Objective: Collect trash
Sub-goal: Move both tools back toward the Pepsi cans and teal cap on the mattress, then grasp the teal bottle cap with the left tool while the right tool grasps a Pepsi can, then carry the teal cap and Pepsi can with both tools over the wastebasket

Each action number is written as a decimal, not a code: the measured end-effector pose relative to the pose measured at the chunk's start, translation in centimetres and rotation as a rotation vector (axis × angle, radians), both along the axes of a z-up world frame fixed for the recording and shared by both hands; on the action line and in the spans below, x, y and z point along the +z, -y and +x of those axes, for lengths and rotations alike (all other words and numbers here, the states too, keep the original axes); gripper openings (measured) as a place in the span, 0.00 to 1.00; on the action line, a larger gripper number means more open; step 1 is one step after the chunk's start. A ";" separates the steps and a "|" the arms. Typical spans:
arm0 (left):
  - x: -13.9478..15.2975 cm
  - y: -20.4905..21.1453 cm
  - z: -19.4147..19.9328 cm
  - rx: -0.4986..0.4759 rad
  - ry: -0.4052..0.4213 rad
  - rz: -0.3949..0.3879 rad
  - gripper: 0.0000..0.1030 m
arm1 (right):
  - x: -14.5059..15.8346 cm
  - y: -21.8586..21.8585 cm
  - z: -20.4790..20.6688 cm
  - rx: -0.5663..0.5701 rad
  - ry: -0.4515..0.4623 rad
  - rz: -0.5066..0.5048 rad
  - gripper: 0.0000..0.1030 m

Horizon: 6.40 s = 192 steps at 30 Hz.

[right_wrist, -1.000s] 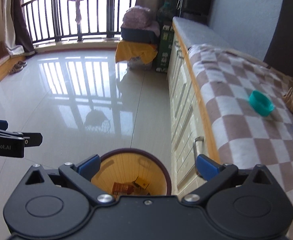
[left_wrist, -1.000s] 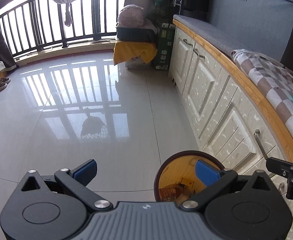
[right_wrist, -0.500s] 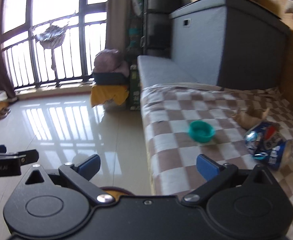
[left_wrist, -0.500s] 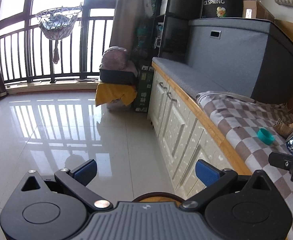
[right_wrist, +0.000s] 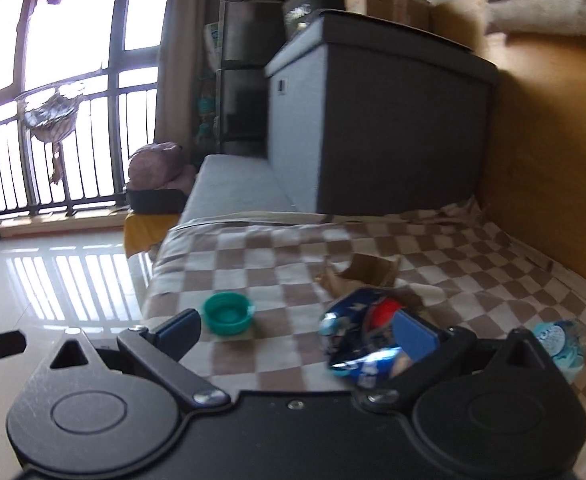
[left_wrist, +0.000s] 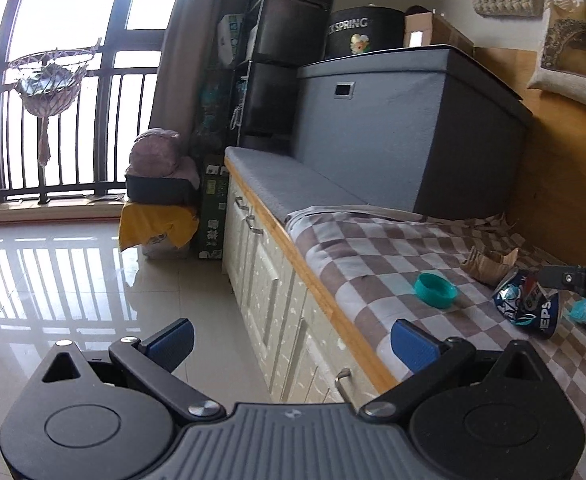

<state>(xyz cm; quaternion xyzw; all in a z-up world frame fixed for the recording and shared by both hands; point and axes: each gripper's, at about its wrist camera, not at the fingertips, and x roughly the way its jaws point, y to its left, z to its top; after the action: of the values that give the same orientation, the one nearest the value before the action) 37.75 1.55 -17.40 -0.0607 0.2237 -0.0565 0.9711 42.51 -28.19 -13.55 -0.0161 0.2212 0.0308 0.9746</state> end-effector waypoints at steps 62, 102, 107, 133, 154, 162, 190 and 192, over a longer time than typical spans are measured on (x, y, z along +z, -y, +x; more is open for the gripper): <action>-1.9 17.4 4.1 -0.505 -0.101 0.181 0.46 | -6.1 12.3 -3.3 0.121 -0.242 0.672 0.71; -3.6 15.4 3.2 -0.593 -0.049 0.161 0.56 | -7.0 13.1 0.9 0.255 -0.511 0.686 0.33; -3.6 15.0 3.5 -0.588 -0.049 0.126 0.48 | -6.5 13.3 -0.3 0.210 -0.475 0.671 0.31; 1.3 0.6 -0.8 -0.276 -0.040 -0.010 0.48 | -1.5 1.3 -2.9 0.167 -0.313 0.473 0.26; -11.9 -11.6 1.3 -0.026 -0.377 -0.059 0.48 | -12.3 -19.4 2.4 0.288 -0.517 0.131 0.26; -16.0 -13.0 2.9 -0.014 -0.466 -0.078 0.48 | -17.3 -21.7 4.3 0.262 -0.609 0.101 0.26; -24.1 -12.0 6.2 -0.041 -0.750 -0.208 0.49 | -29.9 -22.4 6.2 0.215 -0.890 0.112 0.27; -24.2 -12.0 6.2 -0.041 -0.760 -0.195 0.49 | -30.2 -22.4 6.2 0.225 -0.909 0.156 0.27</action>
<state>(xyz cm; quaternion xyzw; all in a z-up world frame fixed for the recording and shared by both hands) 43.94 13.57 -41.56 -0.1648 0.5620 -0.0704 0.8075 48.68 -5.82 -43.71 0.0486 0.6193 0.1568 0.7678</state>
